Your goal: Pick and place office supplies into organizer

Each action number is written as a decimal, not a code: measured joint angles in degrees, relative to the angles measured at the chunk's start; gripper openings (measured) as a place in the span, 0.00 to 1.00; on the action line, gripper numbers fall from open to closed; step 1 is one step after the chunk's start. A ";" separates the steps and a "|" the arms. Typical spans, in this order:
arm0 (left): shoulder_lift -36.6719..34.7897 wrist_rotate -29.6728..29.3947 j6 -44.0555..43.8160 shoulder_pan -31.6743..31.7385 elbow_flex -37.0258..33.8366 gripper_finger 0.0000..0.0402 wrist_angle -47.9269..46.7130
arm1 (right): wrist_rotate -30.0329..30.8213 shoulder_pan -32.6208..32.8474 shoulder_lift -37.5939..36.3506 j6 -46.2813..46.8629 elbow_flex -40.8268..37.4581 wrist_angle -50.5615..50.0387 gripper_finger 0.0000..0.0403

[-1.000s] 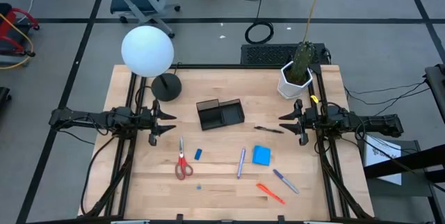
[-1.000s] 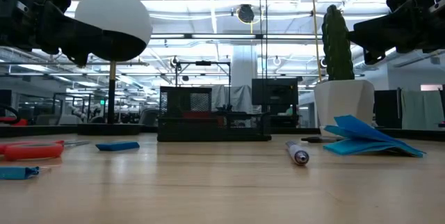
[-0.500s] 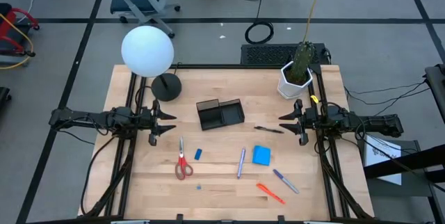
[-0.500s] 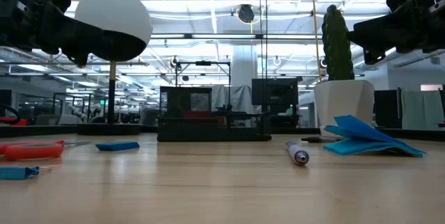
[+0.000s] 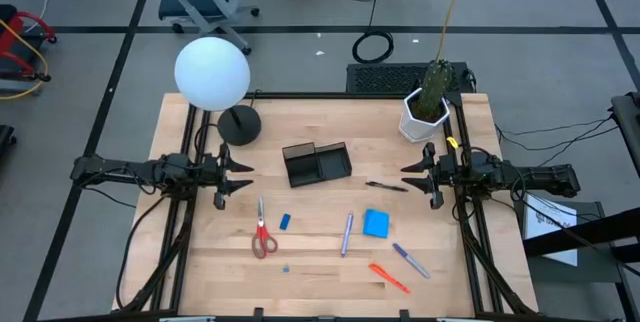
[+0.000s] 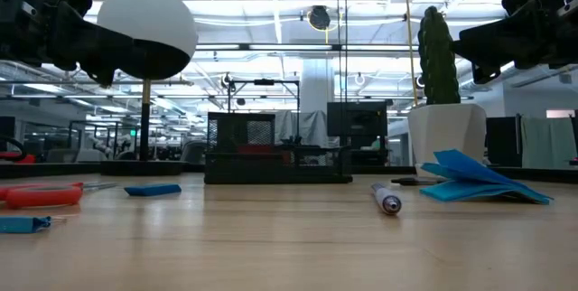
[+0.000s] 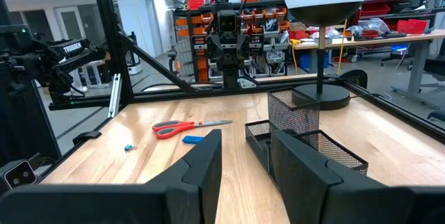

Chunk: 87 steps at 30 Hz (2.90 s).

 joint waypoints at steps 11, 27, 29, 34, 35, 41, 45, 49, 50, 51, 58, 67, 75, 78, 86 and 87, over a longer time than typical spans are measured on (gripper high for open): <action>-0.01 0.00 0.00 0.00 0.00 0.42 -0.01 | 0.00 -0.01 0.01 0.01 -0.01 -0.01 0.29; 0.00 0.02 0.00 0.00 0.00 0.42 -0.02 | 0.00 0.00 0.01 3.37 -0.01 0.02 0.29; -0.02 0.00 0.02 0.00 0.00 0.42 -0.02 | 0.00 0.00 0.01 5.46 0.00 0.03 0.29; 0.00 0.00 0.00 0.00 0.00 0.42 -0.02 | 0.16 0.01 0.01 13.38 0.00 0.80 0.29; 0.00 0.00 0.00 0.00 0.00 0.42 0.00 | 0.22 -0.01 0.01 14.84 -0.01 2.16 0.29; -0.01 0.02 0.00 0.00 0.00 0.42 0.00 | 0.43 0.00 0.01 18.44 -0.01 9.47 0.29; 0.00 0.02 0.00 0.02 0.02 0.42 0.00 | 0.48 -0.01 0.01 22.28 -0.02 15.98 0.29; 0.00 0.01 0.00 0.00 0.00 0.42 0.00 | 0.48 -0.01 0.01 23.74 -0.02 22.79 0.29; 0.00 0.02 0.00 0.02 0.00 0.42 0.00 | 0.48 0.01 0.01 23.77 -0.02 24.27 0.29; 0.00 0.00 0.00 0.00 0.00 0.42 0.00 | 0.48 -0.01 0.01 23.75 -0.02 25.68 0.29; 0.00 0.02 0.00 0.00 0.00 0.42 0.00 | 0.47 -0.01 -0.01 25.10 -0.02 35.37 0.29; 0.00 -1.16 1.86 0.02 0.00 0.42 0.00 | 0.90 0.01 -0.01 24.64 -0.02 36.84 0.29; 0.00 -1.28 1.32 0.01 0.00 0.42 0.35 | 8.63 -0.02 0.00 27.67 -0.02 42.12 0.29; 0.00 -0.78 -2.66 0.01 0.00 0.42 2.86 | 12.34 0.01 0.00 26.43 -0.02 43.45 0.29; -0.01 -0.43 -29.21 0.01 0.01 0.42 14.37 | 23.06 -0.02 0.01 26.58 -0.02 45.96 0.29; 0.00 -0.49 -30.76 0.01 0.00 0.42 15.57 | 23.83 -0.02 0.01 26.58 -0.02 45.96 0.29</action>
